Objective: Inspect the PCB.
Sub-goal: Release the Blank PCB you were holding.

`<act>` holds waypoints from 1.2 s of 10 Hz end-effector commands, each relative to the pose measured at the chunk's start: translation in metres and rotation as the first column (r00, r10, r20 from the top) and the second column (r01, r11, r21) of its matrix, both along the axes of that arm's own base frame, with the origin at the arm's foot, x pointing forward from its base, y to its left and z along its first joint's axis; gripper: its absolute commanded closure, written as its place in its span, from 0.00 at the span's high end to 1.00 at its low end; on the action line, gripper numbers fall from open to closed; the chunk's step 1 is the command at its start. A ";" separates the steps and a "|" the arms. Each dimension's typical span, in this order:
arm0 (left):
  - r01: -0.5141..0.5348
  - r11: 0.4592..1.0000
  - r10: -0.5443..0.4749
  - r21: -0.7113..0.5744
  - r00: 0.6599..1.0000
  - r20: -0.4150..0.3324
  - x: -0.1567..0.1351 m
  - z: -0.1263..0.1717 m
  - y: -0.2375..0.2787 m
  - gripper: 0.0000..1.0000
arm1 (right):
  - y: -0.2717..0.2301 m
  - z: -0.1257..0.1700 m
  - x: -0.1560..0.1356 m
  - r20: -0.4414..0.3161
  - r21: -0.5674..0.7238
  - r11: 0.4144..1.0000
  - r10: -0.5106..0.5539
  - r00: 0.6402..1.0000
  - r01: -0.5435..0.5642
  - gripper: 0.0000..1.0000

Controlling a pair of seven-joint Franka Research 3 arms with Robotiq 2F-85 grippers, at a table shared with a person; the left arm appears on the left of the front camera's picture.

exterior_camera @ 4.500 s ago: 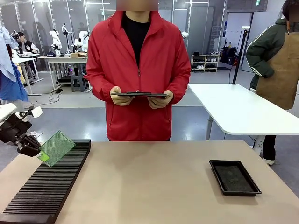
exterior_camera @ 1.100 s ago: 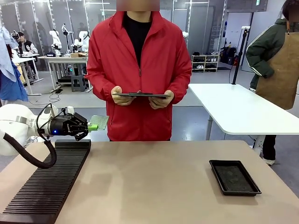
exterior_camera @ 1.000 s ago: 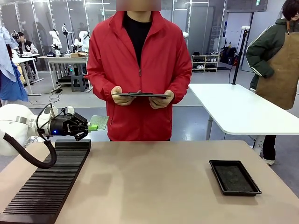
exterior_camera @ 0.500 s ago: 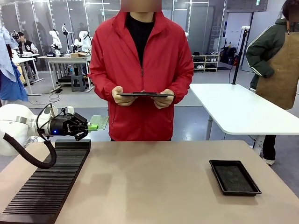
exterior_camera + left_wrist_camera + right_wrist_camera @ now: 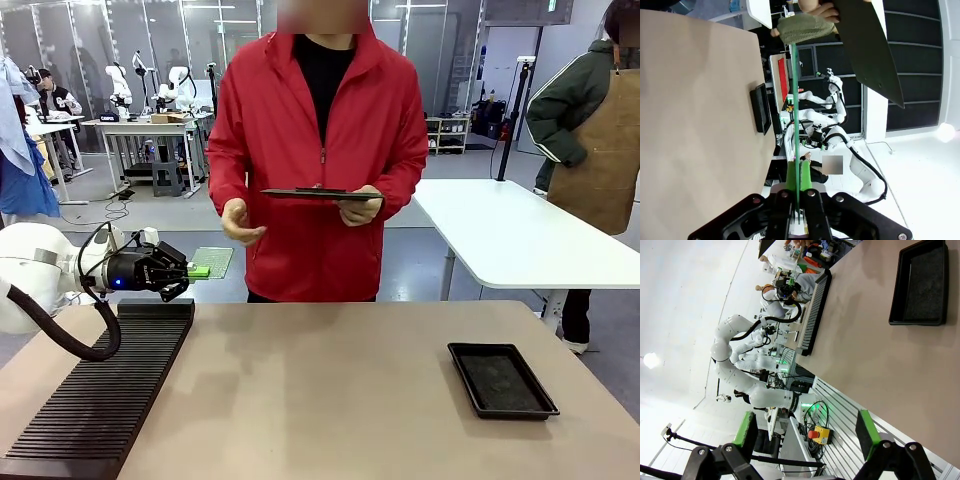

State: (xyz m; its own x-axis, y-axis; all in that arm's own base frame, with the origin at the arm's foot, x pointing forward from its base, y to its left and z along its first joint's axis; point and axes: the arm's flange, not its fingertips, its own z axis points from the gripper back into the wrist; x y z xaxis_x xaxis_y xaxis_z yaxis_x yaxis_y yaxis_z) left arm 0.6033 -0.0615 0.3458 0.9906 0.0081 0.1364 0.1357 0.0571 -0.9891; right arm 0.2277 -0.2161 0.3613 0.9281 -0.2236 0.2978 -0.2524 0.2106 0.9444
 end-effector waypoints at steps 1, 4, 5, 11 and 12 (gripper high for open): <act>0.001 1.000 -0.001 0.001 1.000 -0.003 -0.002 0.000 -0.001 0.03 | 0.000 0.001 -0.001 0.008 0.009 1.000 0.000 1.000 0.000 1.00; 0.001 1.000 -0.001 0.001 1.000 -0.003 -0.002 0.000 -0.001 0.03 | 0.000 0.001 -0.001 0.008 0.009 1.000 0.000 1.000 0.000 1.00; 0.001 1.000 -0.001 0.001 1.000 -0.003 -0.002 0.000 -0.001 0.03 | 0.000 0.001 -0.001 0.008 0.009 1.000 0.000 1.000 0.000 1.00; 0.001 1.000 -0.001 0.001 1.000 -0.003 -0.002 0.000 -0.001 0.03 | 0.000 0.001 -0.001 0.008 0.009 1.000 0.000 1.000 0.000 1.00; 0.001 1.000 -0.001 0.001 1.000 -0.003 -0.002 0.000 -0.001 0.03 | 0.000 0.001 -0.001 0.008 0.009 1.000 0.000 1.000 0.000 1.00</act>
